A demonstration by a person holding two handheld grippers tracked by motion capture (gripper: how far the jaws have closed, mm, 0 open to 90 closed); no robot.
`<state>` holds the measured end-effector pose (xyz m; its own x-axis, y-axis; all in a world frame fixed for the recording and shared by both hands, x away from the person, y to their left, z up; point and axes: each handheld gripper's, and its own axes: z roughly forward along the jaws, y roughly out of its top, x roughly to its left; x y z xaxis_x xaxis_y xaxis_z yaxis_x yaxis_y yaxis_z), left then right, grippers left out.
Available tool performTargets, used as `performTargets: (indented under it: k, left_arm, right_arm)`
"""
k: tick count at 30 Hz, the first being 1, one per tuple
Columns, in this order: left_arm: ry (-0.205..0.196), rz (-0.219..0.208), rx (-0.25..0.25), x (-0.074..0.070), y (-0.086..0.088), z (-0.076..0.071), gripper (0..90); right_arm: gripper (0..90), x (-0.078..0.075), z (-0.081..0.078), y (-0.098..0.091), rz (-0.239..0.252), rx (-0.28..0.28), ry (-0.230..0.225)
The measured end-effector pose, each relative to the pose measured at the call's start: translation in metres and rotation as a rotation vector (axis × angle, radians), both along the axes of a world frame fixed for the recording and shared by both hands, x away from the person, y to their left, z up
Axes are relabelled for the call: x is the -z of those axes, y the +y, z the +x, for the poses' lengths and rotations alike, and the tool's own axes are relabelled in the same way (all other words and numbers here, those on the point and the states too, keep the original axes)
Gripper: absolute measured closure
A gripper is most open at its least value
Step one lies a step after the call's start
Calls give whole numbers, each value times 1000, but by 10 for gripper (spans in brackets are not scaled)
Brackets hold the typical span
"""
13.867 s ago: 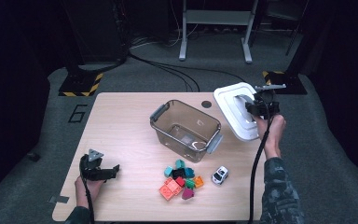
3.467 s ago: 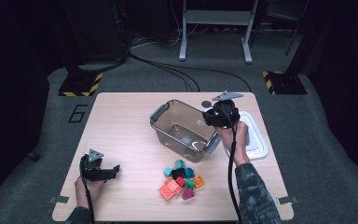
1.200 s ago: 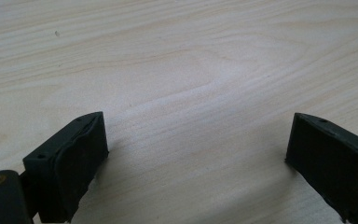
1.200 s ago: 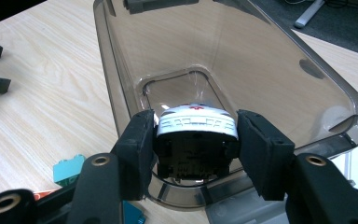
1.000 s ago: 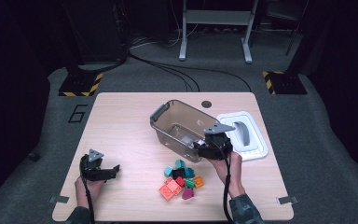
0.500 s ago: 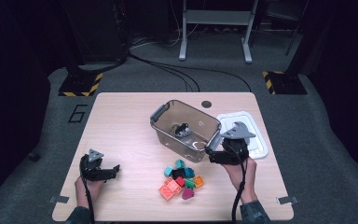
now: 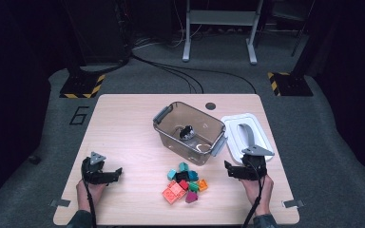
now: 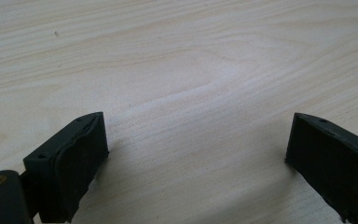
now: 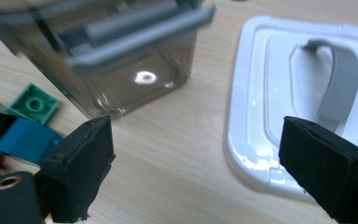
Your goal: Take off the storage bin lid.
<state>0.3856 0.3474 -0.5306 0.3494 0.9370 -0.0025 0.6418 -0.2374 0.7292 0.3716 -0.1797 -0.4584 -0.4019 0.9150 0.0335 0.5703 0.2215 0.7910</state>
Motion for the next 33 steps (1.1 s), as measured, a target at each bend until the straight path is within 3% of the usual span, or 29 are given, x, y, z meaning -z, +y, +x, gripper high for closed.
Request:
performTargets:
  k: [7, 12, 14, 17, 25, 33]
  left_arm:
    - [-6, 0, 0, 0, -1, 0, 48]
    - [-15, -6, -9, 0, -3, 0, 19]
    - [-8, -6, -3, -3, -5, -1, 11]
    - [-35, -8, 15, -9, -12, -3, 13]
    - [-30, -43, 89, -21, -41, 1, 4]
    - [-13, -78, 181, -27, -69, 1, 1]
  right_arm:
    - [45, 38, 0, -13, -15, 54, 36]
    - [38, 57, -1, -26, -22, 98, 61]
    - [37, 59, -3, -31, -19, 113, 64]
    - [38, 63, -5, -39, -25, 128, 67]
    - [31, 70, -9, -59, -52, 165, 91]
    - [27, 71, -8, -59, -58, 162, 89]
